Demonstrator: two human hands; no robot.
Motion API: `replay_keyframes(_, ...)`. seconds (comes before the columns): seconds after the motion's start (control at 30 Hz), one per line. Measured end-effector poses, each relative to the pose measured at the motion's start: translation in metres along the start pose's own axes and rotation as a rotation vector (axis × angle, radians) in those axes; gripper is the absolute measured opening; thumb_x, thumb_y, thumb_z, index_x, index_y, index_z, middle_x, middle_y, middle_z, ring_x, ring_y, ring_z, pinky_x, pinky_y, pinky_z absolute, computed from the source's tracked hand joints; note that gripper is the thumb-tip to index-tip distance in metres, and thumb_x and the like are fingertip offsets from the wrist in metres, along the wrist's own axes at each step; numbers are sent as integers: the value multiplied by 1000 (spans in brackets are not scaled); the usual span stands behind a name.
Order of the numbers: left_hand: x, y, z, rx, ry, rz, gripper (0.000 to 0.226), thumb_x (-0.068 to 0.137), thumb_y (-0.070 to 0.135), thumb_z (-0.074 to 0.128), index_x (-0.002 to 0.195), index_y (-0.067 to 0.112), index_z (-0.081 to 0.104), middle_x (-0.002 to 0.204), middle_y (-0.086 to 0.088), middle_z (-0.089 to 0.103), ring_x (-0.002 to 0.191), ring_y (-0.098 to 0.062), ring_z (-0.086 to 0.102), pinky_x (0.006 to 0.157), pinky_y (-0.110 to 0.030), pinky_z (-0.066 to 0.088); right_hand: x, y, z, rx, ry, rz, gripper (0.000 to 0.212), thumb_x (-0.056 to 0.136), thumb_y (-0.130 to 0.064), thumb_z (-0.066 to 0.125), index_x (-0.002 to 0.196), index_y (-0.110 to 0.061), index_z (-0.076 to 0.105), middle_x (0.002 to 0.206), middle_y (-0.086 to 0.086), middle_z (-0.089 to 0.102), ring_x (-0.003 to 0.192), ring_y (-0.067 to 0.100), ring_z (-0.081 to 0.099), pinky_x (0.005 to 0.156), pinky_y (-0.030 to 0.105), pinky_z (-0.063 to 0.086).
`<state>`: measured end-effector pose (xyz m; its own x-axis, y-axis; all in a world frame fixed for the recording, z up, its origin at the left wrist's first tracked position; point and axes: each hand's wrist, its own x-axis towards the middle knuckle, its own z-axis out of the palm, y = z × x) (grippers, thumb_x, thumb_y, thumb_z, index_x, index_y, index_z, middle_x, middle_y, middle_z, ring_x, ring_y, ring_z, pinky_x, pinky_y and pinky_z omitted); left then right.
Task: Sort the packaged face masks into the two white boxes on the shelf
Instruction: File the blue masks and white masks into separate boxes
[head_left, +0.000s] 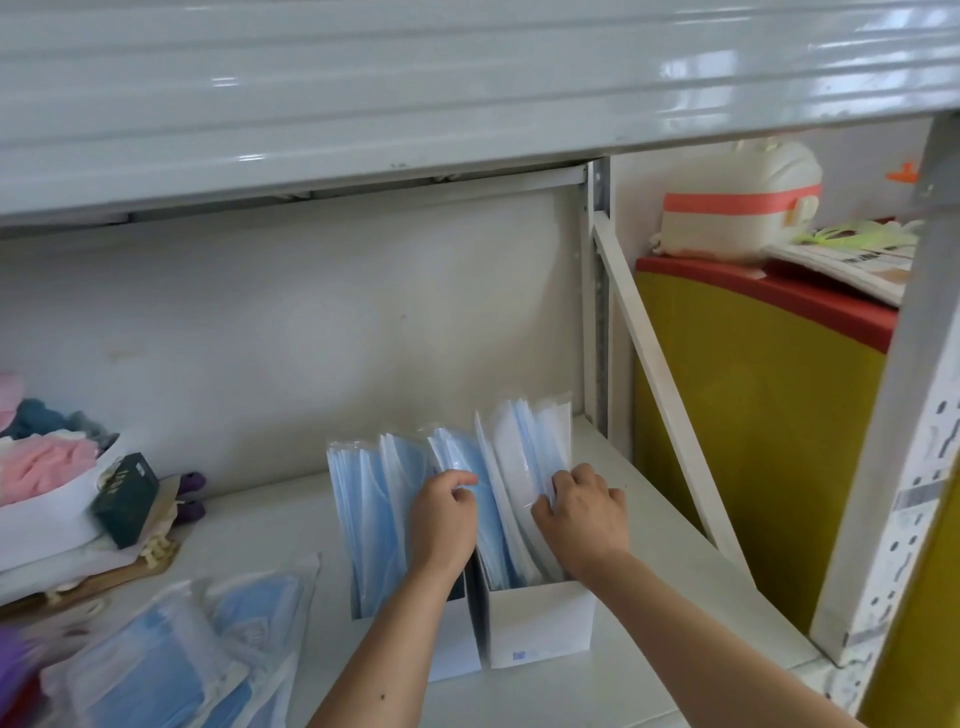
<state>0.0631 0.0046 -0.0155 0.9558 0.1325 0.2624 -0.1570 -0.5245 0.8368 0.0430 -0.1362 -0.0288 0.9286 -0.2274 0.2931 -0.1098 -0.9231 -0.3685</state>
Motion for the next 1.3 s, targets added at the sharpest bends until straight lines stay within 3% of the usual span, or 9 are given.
replay_keyframes(0.23, -3, 17, 3, 53, -27, -35, 41, 82, 39, 68, 108, 8, 64, 99, 6, 56, 98, -13, 57, 80, -20, 39, -1, -1, 1, 21, 22, -7, 33, 98, -34, 33, 118, -17, 52, 115, 3, 53, 101, 16, 52, 94, 29, 38)
replay_keyframes(0.33, -2, 17, 2, 15, -49, -72, 1, 86, 16, 62, 86, 16, 63, 82, 3, 52, 71, -10, 52, 61, -16, 38, -1, 0, 0, 22, 25, -23, 32, 98, -32, 32, 117, -16, 53, 114, 3, 53, 99, 17, 52, 92, 29, 38)
replay_keyframes(0.4, 2, 12, 1, -71, -60, -101, 17, 87, 6, 56, 72, 14, 60, 71, -9, 43, 65, -12, 40, 54, -16, 30, -1, 1, -1, 22, 25, -20, 33, 98, -32, 32, 118, -16, 52, 115, 4, 53, 100, 17, 52, 93, 29, 38)
replay_keyframes(0.43, 2, 12, -1, -141, -54, -105, 21, 87, 6, 56, 87, -15, 56, 101, -37, 49, 68, -14, 40, 54, -17, 30, 0, 1, -1, 24, 23, -16, 33, 98, -32, 32, 118, -16, 52, 115, 4, 53, 100, 17, 51, 93, 29, 38)
replay_keyframes(0.47, 4, 10, -2, -208, -56, -120, 24, 89, 8, 58, 86, 22, 39, 91, 8, 39, 73, -15, 42, 57, -19, 31, 0, 1, -1, 26, 20, -13, 33, 98, -31, 32, 118, -15, 52, 114, 4, 53, 101, 17, 51, 93, 29, 38)
replay_keyframes(0.6, 8, 7, -8, -345, -71, -204, 12, 92, 25, 55, 86, 16, 57, 75, 0, 44, 64, -11, 39, 58, -24, 30, -1, 0, -1, 29, 15, -15, 34, 98, -32, 32, 119, -16, 52, 116, 4, 52, 102, 18, 52, 96, 30, 39)
replay_keyframes(0.73, 16, 14, -25, -272, 149, -51, 26, 87, 11, 64, 111, 1, 68, 106, -11, 69, 101, -22, 63, 89, -27, 45, -1, 1, -2, 29, 4, -30, 34, 98, -32, 31, 119, -15, 52, 116, 5, 52, 102, 18, 51, 95, 30, 38)
replay_keyframes(0.97, 33, 54, -92, -20, 737, 321, 31, 78, 1, 68, 108, -3, 63, 115, -21, 60, 106, -33, 58, 93, -26, 39, -1, 0, -1, 38, 14, -22, 31, 97, -29, 33, 114, -15, 54, 112, 4, 53, 97, 17, 50, 93, 31, 40)
replay_keyframes(1.3, 8, -2, -29, 560, -125, 149, 40, 90, 0, 44, 129, 8, 50, 130, -10, 47, 112, -28, 55, 91, -32, 43, -3, -4, -2, 39, 13, -29, 31, 97, -29, 33, 113, -14, 54, 110, 4, 53, 95, 17, 51, 91, 29, 42)
